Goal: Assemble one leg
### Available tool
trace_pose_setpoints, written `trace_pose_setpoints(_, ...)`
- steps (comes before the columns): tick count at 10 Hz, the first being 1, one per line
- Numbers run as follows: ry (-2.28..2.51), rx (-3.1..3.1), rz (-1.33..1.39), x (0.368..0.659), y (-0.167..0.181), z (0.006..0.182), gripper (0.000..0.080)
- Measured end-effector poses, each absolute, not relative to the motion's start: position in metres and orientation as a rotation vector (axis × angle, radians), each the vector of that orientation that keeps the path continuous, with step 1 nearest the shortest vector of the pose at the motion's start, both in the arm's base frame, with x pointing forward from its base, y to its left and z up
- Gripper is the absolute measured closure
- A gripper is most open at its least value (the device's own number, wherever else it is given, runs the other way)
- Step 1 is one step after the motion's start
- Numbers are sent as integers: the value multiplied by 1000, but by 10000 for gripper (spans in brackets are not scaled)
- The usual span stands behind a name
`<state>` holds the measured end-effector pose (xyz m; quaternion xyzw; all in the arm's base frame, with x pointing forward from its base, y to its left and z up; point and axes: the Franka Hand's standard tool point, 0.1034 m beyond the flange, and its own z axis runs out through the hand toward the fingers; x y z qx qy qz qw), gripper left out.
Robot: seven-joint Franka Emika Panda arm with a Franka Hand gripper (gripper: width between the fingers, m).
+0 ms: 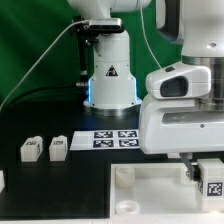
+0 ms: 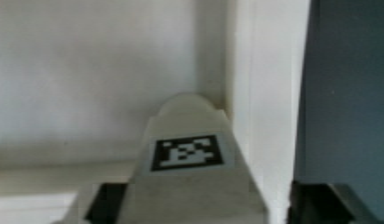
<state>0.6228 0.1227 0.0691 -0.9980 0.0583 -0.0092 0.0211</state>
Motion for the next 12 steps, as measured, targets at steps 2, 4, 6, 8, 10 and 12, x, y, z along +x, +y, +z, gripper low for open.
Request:
trace_pose_setpoints(2,453,-3064,-22,623,123,69,503)
trace_pose_setpoints(4,868,-2965,-14,625,121,71,503)
trace_pose_setpoints(6,1355,-2735,29,627,118,69,503)
trace_pose_setpoints(8,1711,-2476,85,628,114,69,502)
trace_pose_setpoints(10,2046,-2153,150,628,115,68,502)
trace_pose_setpoints(12,2233,-1973,186,629,117,68,502)
